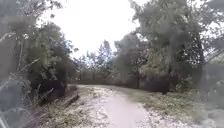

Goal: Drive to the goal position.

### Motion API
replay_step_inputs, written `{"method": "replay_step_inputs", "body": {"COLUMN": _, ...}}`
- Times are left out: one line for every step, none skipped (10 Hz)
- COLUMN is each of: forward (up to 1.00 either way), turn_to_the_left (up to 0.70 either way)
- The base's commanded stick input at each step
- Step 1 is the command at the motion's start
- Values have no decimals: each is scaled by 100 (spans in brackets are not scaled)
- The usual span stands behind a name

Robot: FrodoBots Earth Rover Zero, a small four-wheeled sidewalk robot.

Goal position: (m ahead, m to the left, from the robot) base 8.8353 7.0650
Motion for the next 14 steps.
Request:
{"method": "replay_step_inputs", "body": {"forward": 0, "turn_to_the_left": 0}}
{"method": "replay_step_inputs", "body": {"forward": 0, "turn_to_the_left": 0}}
{"method": "replay_step_inputs", "body": {"forward": 0, "turn_to_the_left": 0}}
{"method": "replay_step_inputs", "body": {"forward": 0, "turn_to_the_left": 0}}
{"method": "replay_step_inputs", "body": {"forward": 40, "turn_to_the_left": 0}}
{"method": "replay_step_inputs", "body": {"forward": 70, "turn_to_the_left": 0}}
{"method": "replay_step_inputs", "body": {"forward": 70, "turn_to_the_left": 0}}
{"method": "replay_step_inputs", "body": {"forward": 70, "turn_to_the_left": 0}}
{"method": "replay_step_inputs", "body": {"forward": 70, "turn_to_the_left": 0}}
{"method": "replay_step_inputs", "body": {"forward": 70, "turn_to_the_left": 0}}
{"method": "replay_step_inputs", "body": {"forward": 70, "turn_to_the_left": 0}}
{"method": "replay_step_inputs", "body": {"forward": 70, "turn_to_the_left": 0}}
{"method": "replay_step_inputs", "body": {"forward": 70, "turn_to_the_left": 0}}
{"method": "replay_step_inputs", "body": {"forward": 70, "turn_to_the_left": 0}}
